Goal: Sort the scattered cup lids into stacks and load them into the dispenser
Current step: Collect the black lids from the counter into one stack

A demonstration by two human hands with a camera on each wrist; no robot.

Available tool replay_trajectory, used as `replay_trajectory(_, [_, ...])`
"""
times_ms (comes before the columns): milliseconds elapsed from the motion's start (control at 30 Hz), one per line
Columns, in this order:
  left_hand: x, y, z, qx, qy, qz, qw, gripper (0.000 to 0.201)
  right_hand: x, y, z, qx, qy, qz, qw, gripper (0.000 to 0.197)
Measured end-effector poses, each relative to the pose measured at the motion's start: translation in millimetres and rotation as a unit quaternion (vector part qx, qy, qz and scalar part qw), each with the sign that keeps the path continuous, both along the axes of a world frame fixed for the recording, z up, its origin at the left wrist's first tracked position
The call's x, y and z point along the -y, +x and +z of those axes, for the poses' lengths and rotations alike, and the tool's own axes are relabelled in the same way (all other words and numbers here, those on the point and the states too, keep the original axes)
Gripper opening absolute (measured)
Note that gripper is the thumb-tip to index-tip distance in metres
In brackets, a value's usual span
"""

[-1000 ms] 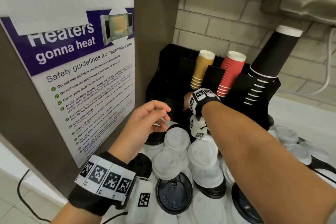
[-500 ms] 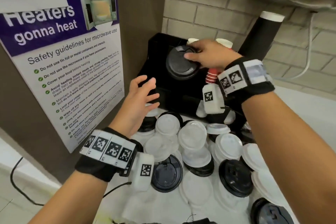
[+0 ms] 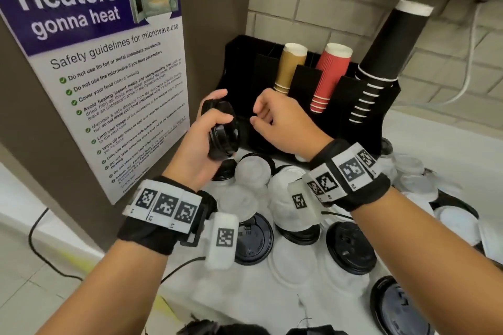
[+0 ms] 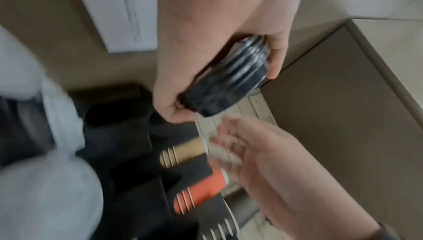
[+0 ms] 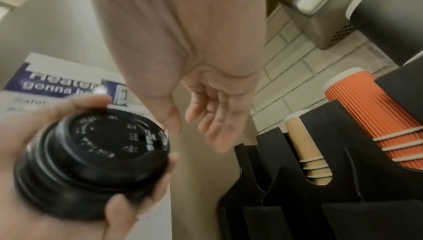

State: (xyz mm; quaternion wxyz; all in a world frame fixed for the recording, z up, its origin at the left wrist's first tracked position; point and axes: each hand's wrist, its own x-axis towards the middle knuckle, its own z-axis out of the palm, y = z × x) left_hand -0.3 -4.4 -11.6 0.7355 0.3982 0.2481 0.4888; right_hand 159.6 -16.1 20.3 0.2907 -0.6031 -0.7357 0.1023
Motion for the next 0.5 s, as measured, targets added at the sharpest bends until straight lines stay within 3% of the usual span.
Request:
replay_trajectory(67, [-5, -10, 8, -0.044, 0.044, 0.012, 0.998, 0.048, -1, -5, -9, 0.134, -0.107, 0.023, 0.985, 0.019])
replay_trajectory(167, [-15, -17, 20, -0.055, 0.071, 0.005, 0.996, 0.05, 5, -36, -28, 0.268, -0.224, 0.151, 0.925, 0.045])
replay_trajectory(233, [-20, -19, 25, -0.059, 0.066, 0.013, 0.996, 0.051, 10, -60, -44, 0.305, -0.222, 0.196, 0.905, 0.057])
replay_trajectory(367, [-16, -21, 33, -0.107, 0.071, 0.017, 0.992, 0.062, 11, -92, -62, 0.367, -0.178, 0.181, 0.895, 0.048])
replay_trajectory(500, [-16, -24, 41, -0.169, 0.093, 0.025, 0.981, 0.086, 9, -109, -66, 0.374, -0.207, 0.182, 0.885, 0.048])
